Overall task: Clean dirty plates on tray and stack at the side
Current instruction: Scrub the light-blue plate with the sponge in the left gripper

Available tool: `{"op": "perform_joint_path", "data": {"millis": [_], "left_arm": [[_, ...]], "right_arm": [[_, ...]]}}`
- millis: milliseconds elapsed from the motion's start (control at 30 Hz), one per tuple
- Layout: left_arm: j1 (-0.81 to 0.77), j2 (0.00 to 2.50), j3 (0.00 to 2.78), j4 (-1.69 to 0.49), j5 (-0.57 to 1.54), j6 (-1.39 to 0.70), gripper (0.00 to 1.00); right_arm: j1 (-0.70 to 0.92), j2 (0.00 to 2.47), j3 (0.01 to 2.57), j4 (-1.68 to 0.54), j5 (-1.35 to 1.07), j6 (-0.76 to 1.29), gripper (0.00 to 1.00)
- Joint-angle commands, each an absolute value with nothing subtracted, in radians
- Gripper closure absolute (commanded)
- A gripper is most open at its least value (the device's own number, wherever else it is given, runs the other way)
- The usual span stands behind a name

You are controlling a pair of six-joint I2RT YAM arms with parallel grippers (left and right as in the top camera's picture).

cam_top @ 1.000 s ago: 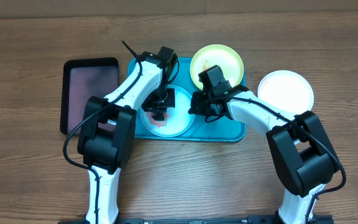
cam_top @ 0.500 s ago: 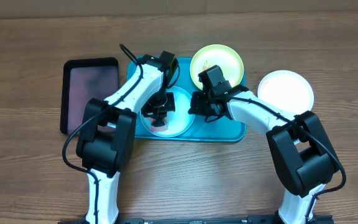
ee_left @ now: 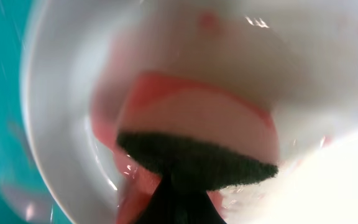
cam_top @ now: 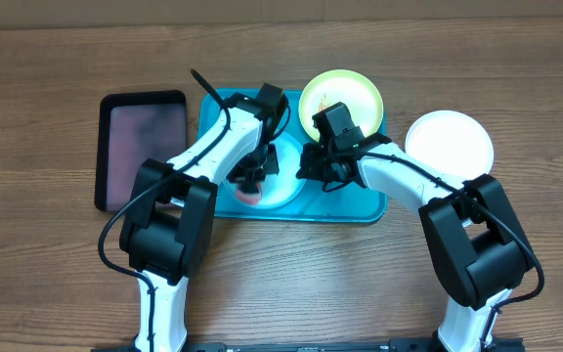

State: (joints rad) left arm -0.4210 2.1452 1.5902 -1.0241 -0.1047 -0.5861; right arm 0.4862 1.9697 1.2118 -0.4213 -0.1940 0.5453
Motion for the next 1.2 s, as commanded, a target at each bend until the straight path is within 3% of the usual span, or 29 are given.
{"op": "perform_joint_path", "data": {"millis": [0, 300, 500, 600, 900, 1067, 1167], "left_arm": [[-0.413, 2.177, 1.621, -0.941, -0.139, -0.603, 0.96], [-0.411, 2.177, 1.621, -1.107, 0.009, -0.591, 0.96], [-0.412, 2.177, 1.621, -1.085, 0.177, -0.358, 0.96], [-0.411, 2.177, 1.622, -1.039, 0.123, -0.384, 0.96], [-0.413, 2.177, 1.708, -1.161, -0.265, -0.81, 0.96], [-0.413, 2.177, 1.709, -1.134, -0.269, -0.807, 0.96], [-0.413, 2.177, 1.709, -1.106, -0.207, -0.702, 0.95]], "right_arm": [[0.492, 1.99, 1.228, -0.427, -0.192, 0.55, 0.96], [0.492, 1.99, 1.228, -0.427, -0.192, 0.543, 0.96], [0.492, 1.99, 1.228, -0.427, -0.192, 0.543, 0.96], [0.492, 1.99, 1.228, -0.428, -0.192, 0.543, 0.97], [0.492, 1.99, 1.228, -0.428, -0.192, 0.543, 0.96], [0.492, 1.99, 1.228, -0.429, -0.192, 0.543, 0.96], [0.492, 1.99, 1.228, -0.429, -0.192, 0.543, 0.96]]}}
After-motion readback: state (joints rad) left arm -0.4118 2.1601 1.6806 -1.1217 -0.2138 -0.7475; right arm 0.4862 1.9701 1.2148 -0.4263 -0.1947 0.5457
